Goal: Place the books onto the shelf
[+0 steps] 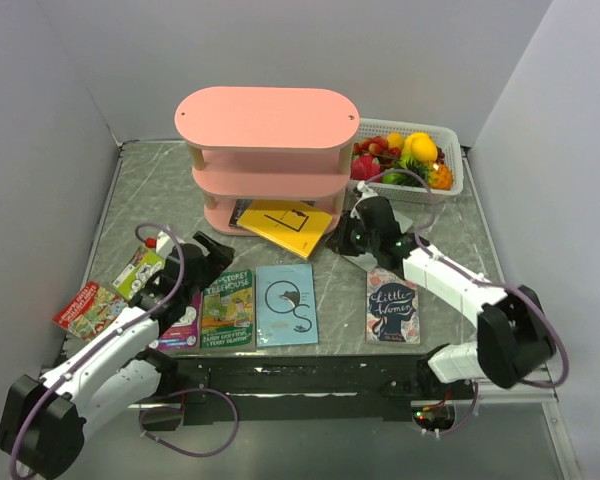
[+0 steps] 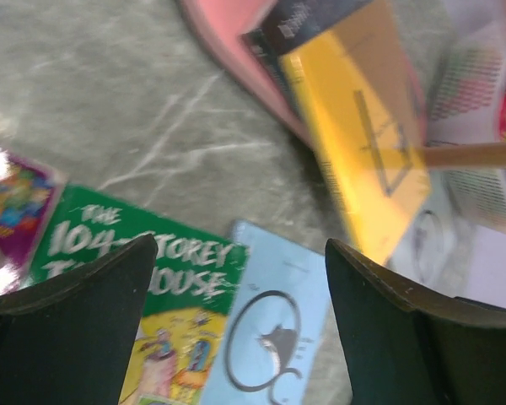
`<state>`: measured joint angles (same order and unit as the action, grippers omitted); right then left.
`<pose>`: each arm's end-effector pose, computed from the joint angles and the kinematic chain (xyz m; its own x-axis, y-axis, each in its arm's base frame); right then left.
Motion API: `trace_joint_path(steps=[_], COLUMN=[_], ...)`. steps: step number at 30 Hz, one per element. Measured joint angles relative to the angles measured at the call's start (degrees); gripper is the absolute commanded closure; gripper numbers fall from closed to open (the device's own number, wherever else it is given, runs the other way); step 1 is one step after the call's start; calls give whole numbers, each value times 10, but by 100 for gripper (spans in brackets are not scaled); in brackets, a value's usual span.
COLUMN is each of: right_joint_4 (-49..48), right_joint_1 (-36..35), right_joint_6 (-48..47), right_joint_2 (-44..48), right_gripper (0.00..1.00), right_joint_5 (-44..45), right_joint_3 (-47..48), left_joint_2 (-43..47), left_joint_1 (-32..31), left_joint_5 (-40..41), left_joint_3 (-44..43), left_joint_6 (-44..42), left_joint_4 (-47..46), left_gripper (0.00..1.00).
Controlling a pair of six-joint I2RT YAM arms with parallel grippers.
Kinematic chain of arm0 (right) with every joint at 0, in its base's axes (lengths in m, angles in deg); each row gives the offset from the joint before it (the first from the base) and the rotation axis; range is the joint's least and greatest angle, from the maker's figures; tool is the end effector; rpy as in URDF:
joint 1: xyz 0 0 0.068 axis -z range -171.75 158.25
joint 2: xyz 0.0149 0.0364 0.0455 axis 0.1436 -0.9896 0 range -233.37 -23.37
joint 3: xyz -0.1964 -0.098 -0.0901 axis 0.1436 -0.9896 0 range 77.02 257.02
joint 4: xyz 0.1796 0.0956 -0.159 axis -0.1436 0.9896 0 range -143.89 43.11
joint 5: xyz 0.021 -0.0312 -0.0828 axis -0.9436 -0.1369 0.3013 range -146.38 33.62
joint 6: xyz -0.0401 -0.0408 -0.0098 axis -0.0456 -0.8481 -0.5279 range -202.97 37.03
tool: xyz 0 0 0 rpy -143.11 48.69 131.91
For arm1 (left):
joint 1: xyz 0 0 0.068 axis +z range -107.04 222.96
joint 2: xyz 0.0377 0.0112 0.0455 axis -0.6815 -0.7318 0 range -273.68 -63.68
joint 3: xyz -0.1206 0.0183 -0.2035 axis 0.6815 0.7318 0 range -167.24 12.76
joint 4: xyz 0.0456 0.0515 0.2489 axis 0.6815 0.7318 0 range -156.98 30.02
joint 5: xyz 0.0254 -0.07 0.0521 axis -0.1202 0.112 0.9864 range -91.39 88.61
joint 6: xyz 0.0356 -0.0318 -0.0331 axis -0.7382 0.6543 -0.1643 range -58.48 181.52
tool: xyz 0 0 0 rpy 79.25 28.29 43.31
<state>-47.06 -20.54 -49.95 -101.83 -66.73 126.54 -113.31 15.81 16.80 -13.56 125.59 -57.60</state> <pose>0.2665 0.1551 0.2044 -0.7573 0.1953 -0.6231 -0.2255 0.8173 0.5302 0.1964 -0.0862 0.1848 -0.3899 -0.7603 -0.5196 -0.3449 0.6437 -0.6832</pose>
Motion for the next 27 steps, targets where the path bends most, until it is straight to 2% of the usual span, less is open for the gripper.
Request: trace_joint_path(steps=[4, 5, 6, 7, 13, 18, 22, 27], right_joint_4=[-20, -30, -46, -50, -39, -115, -157, -230], right_joint_1=[-53, -60, -66, -66, -22, -18, -17, -8], right_joint_6=[-29, -34, -38, -39, -12, 38, 76, 137], right_joint_2=[60, 73, 88, 94, 73, 92, 71, 24], right_gripper=[95, 100, 100, 100, 100, 100, 100, 100], right_joint_5=[118, 131, 146, 152, 85, 38, 14, -8], right_joint_3=[-20, -29, -43, -49, -49, -113, -116, -133], left_joint_2=[-25, -34, -49, -63, -198, -314, -354, -404], left_joint_1=[50, 60, 76, 89, 179, 221, 227, 231], left_joint_5=[-88, -105, -131, -149, -307, -392, -409, -411], left_joint_3=[0, -1, -3, -5, -37, -96, -150, -220], left_joint_6=[-16, -18, -20, -21, -28, -17, -20, -38], left_joint_4=[-79, -95, -116, -130, -247, -305, -304, -278], left_gripper=[19, 21, 24, 41, 88, 93, 98, 99])
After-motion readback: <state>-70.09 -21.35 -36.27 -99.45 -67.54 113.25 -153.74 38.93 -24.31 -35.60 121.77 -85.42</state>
